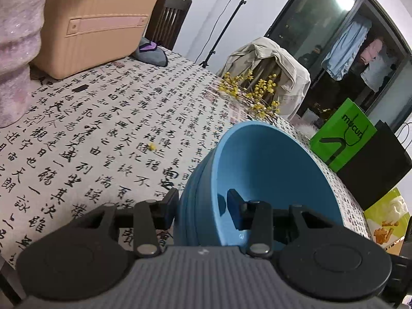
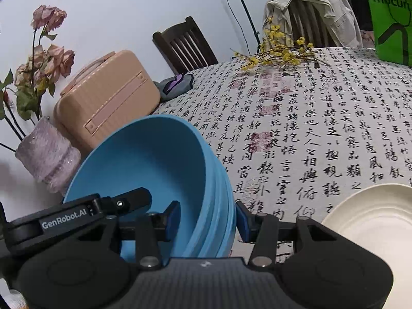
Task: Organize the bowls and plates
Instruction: 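Lift the blue bowl stack with both grippers and carry it toward the cream plates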
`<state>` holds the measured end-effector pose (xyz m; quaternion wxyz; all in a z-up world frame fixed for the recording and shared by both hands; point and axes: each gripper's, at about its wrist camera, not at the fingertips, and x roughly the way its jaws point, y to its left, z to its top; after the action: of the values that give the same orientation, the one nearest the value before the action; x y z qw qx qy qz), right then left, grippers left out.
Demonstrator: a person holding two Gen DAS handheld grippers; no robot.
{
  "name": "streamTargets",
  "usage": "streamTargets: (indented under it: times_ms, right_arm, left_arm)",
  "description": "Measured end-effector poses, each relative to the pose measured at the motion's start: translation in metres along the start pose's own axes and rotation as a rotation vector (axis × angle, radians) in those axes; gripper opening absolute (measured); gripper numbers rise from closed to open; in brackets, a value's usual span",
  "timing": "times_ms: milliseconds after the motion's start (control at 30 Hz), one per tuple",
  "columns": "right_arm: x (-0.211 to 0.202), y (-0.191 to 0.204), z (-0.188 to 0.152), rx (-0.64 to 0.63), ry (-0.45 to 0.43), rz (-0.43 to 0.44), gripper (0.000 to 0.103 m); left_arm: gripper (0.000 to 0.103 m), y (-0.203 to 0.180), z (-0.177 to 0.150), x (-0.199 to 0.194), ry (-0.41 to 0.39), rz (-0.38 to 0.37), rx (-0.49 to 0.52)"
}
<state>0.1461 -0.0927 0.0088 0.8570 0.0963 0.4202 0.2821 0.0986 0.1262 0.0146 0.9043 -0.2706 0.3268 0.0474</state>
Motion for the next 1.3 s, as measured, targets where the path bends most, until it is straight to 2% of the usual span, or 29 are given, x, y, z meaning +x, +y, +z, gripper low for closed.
streamTargets:
  times_ms: [700,1300]
  right_arm:
    - [-0.046,-0.039,-0.004,0.036,-0.067,-0.020,0.046]
    - [-0.079,-0.081,-0.010,0.084,-0.107,-0.066,0.046]
  left_arm:
    - [0.042,-0.052,-0.018,-0.004,-0.005,-0.041,0.067]
    - [0.042,-0.098,-0.036,0.009,0.028,-0.084,0.134]
